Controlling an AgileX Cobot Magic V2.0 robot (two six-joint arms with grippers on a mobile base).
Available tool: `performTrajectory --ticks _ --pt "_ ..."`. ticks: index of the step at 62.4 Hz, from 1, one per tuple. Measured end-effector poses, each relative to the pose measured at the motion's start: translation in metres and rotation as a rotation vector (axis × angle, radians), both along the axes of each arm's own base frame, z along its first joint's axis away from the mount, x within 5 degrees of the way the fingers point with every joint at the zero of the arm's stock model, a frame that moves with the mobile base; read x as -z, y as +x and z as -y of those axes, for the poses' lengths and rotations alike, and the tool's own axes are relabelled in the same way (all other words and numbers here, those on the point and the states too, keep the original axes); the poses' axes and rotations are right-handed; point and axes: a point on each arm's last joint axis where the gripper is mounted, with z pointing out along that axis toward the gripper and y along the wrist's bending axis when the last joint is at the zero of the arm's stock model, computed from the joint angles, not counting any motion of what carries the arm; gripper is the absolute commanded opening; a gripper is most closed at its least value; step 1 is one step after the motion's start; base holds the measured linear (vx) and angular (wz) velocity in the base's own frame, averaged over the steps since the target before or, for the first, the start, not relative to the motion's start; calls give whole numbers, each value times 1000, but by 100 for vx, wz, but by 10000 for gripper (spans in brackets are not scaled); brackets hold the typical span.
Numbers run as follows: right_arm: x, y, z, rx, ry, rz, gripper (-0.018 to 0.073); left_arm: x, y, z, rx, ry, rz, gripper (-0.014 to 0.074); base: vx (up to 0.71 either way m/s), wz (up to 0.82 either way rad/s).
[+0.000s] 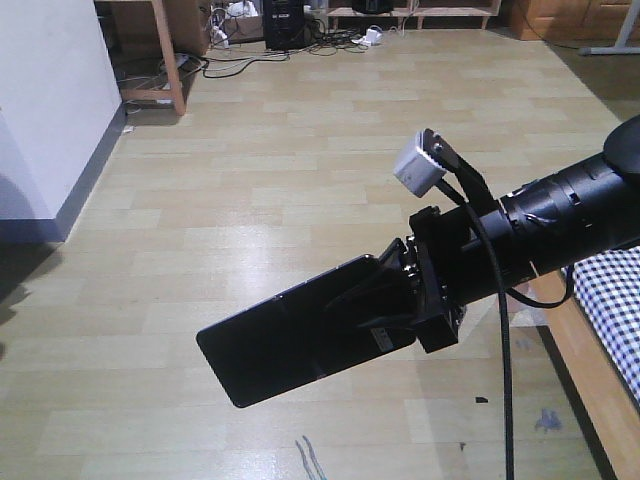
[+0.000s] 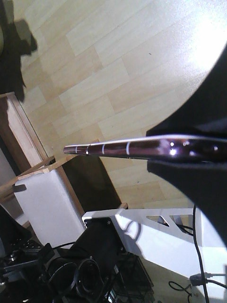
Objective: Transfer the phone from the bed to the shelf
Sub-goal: 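Hold the phone in the right gripper while the base turns away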
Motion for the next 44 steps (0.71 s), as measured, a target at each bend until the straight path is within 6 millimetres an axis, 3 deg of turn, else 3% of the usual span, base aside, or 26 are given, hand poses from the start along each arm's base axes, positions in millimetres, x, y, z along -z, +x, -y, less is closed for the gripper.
performTrajectory --ticks 44 --pt "0 0 0 0 0 0 -2 0 0 0 0 0 0 1 18 7"
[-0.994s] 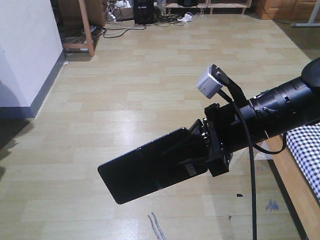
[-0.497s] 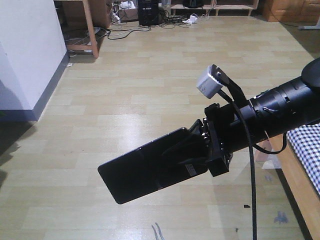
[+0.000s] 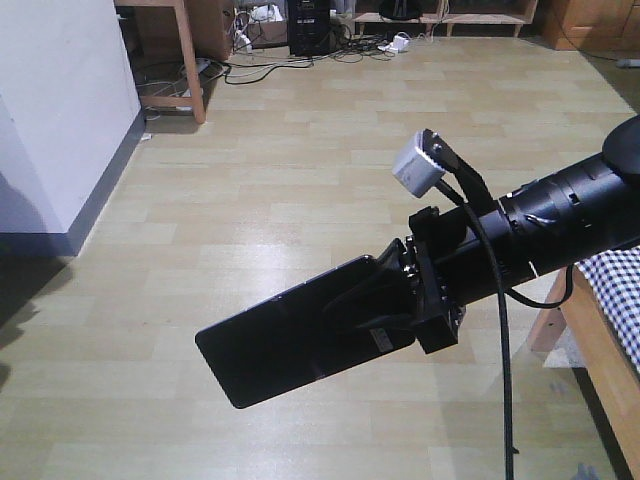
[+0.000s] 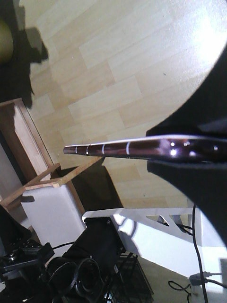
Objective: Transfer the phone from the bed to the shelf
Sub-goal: 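Hold the phone in the right gripper while the base turns away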
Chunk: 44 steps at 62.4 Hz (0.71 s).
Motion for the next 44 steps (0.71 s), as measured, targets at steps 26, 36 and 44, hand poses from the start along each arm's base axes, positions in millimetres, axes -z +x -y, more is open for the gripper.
performTrajectory --ticks 26,36,44 --pt "0 0 0 0 0 0 -2 0 0 0 0 0 0 1 27 -10" --pt "0 0 0 0 0 0 -2 0 0 0 0 0 0 1 28 -17" --pt "0 0 0 0 0 0 -2 0 0 0 0 0 0 1 29 -17"
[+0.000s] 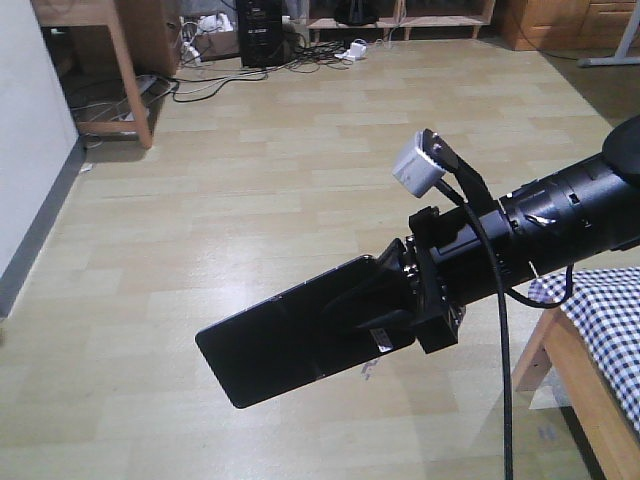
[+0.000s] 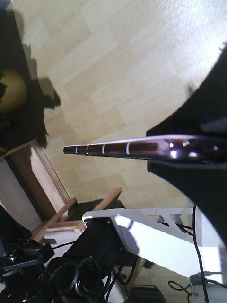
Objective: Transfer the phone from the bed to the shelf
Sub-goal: 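Hold the phone in the right gripper while the base turns away, then hold the phone while the base drives to the wooden shelf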
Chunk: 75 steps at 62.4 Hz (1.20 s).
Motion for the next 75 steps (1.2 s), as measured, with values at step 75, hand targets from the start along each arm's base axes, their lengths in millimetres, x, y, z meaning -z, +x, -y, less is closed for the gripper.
performTrajectory --ticks 75 --pt "0 0 0 0 0 0 -2 0 0 0 0 0 0 1 35 -7"
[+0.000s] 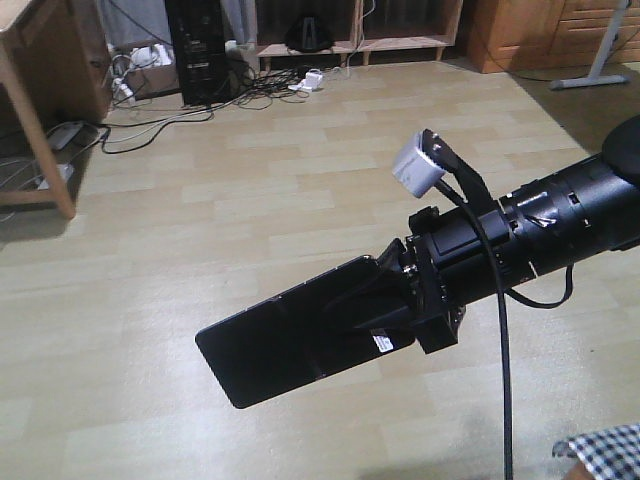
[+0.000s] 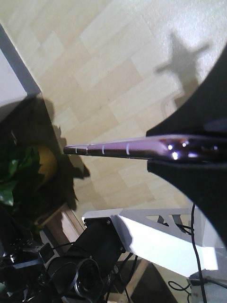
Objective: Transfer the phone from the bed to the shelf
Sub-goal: 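Hold the phone while the base drives to the wooden shelf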
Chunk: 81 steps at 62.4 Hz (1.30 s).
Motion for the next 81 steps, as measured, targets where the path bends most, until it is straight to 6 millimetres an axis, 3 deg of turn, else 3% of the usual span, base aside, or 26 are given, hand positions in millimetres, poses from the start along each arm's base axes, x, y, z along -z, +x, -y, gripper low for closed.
performTrajectory --ticks 81 --pt "0 0 0 0 0 0 -2 0 0 0 0 0 0 1 39 -18"
